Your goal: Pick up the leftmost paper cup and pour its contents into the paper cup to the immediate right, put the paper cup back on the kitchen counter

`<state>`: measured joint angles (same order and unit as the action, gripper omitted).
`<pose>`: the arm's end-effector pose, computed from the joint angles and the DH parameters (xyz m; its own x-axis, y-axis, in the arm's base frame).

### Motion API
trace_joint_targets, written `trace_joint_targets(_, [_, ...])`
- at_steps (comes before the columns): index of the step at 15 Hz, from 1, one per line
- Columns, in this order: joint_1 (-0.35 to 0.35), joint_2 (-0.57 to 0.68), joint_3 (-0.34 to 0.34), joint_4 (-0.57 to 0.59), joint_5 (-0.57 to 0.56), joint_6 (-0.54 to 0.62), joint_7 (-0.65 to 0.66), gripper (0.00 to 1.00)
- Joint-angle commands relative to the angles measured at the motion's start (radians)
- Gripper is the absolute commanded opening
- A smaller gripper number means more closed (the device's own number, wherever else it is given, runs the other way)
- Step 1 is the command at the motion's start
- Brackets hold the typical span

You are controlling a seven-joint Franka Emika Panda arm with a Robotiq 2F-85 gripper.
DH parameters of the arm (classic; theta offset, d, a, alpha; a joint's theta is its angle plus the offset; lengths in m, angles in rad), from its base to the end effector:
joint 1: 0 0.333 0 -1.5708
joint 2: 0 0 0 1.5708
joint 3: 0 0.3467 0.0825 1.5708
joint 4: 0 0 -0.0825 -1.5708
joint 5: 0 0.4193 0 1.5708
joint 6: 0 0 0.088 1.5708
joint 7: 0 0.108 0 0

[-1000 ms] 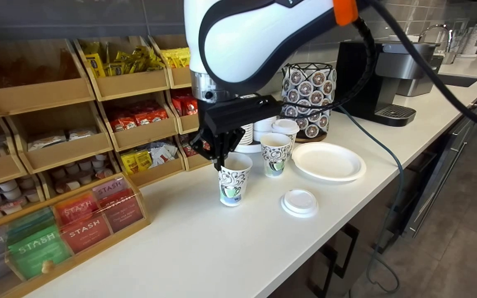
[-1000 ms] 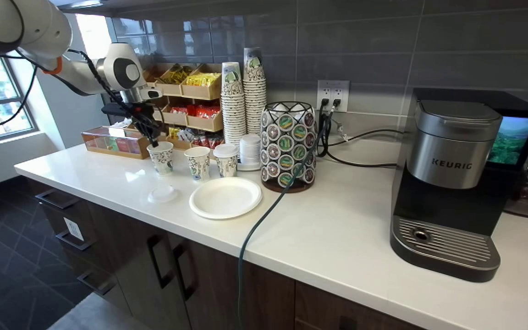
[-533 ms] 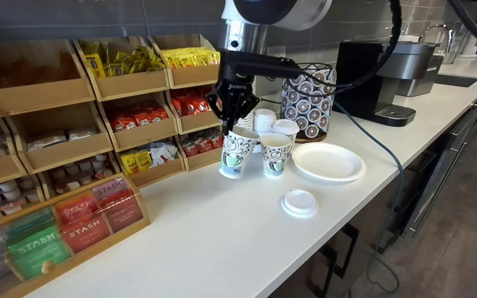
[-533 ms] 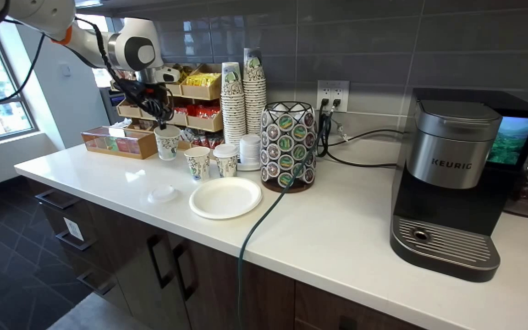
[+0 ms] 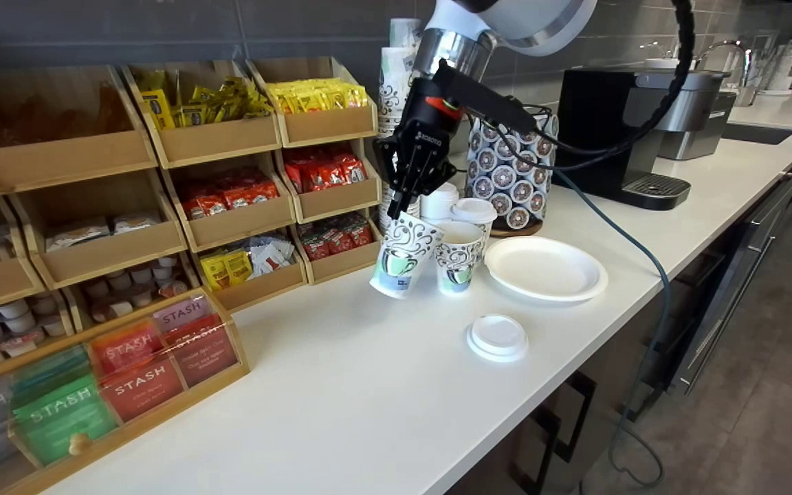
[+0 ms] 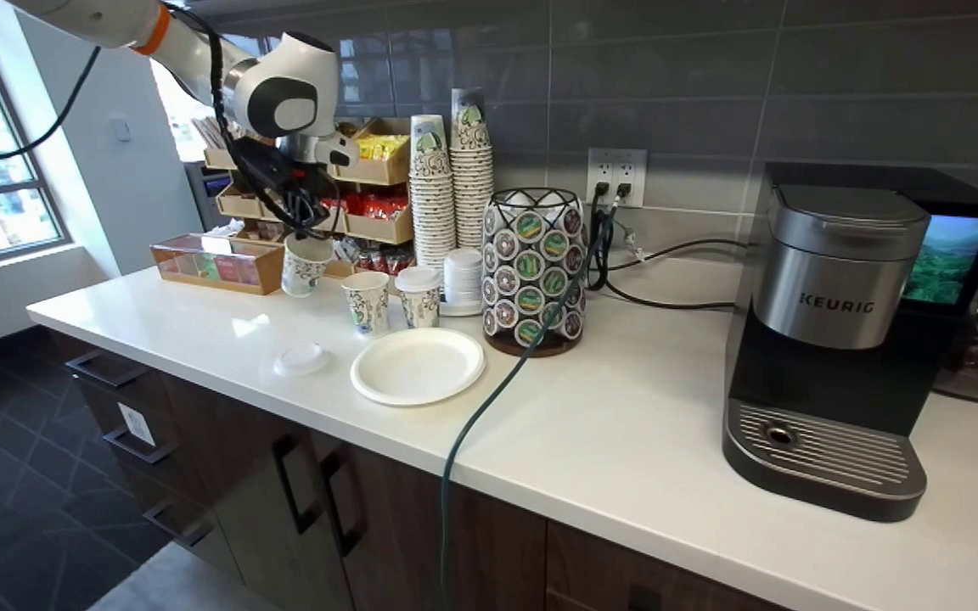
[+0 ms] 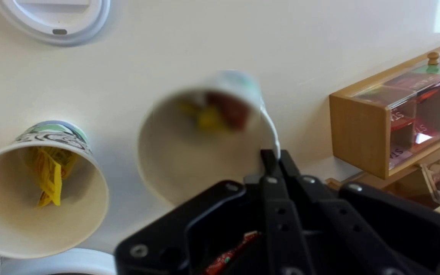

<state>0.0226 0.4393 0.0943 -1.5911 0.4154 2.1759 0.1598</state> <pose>0.7329 0.0921 0.4103 0.9620 -0.2716 0.0294 -0.2365 -0.8817 -0.4082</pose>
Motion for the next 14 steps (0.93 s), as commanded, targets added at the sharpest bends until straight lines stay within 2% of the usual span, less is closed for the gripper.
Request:
trace_joint_targets(1, [-0.013, -0.006, 0.0, -0.011, 0.029, 0.009, -0.03, 0.04])
trace_joint_targets(6, [-0.035, -0.023, 0.005, -0.041, 0.064, 0.036, -0.071, 0.04])
trace_joint_targets(7, [-0.04, -0.018, 0.007, -0.037, 0.076, 0.059, -0.078, 0.01])
trace_joint_targets(14, [-0.154, -0.013, 0.016, -0.012, 0.312, -0.041, -0.139, 0.01])
